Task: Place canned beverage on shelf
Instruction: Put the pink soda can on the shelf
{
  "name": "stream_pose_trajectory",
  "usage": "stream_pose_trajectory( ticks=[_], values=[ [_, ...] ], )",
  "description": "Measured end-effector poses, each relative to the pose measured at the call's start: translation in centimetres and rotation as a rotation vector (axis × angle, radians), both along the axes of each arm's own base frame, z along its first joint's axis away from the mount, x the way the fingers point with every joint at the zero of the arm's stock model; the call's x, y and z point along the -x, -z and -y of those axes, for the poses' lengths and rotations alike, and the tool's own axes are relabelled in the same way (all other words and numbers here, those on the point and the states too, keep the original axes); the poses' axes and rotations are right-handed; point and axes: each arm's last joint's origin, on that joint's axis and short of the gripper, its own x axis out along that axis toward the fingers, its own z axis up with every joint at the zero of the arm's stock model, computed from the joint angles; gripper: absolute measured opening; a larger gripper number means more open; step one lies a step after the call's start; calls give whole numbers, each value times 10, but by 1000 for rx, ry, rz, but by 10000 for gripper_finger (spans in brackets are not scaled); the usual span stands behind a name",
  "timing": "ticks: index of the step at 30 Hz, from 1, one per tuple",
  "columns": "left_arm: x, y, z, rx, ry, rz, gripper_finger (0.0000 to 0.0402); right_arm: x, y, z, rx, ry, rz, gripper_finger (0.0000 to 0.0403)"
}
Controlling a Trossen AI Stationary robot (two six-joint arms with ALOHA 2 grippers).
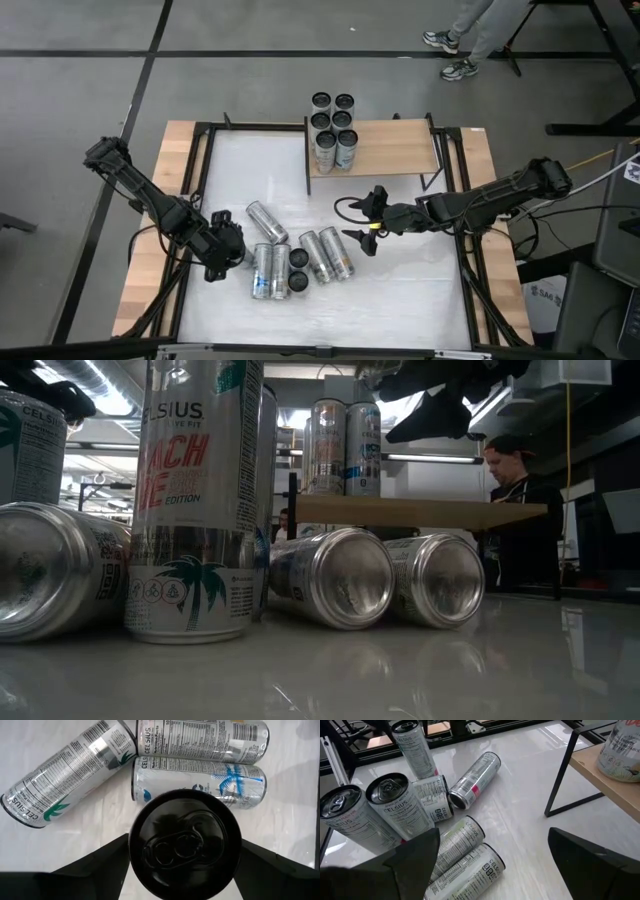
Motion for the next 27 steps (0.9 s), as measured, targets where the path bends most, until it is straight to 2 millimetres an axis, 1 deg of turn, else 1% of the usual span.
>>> stream_pose_trajectory(
  ticks=[3,9,14,20,23,27],
  values=[
    [0,0,0,13,-30,2,283,0,0,0,0,0,0,364],
    [-1,0,0,42,-111,6,232,0,0,0,0,0,0,364],
    [-1,-3,0,67,-170,8,232,0,0,0,1,0,0,364],
    [-1,-23,0,79,-176,17,231,0,0,0,1,-1,0,364],
    [-3,-37,-2,90,-188,28,234,1,0,0,2,-13,-9,364],
    [-4,-56,-8,102,-216,47,234,7,-4,1,11,-55,-32,364]
  ],
)
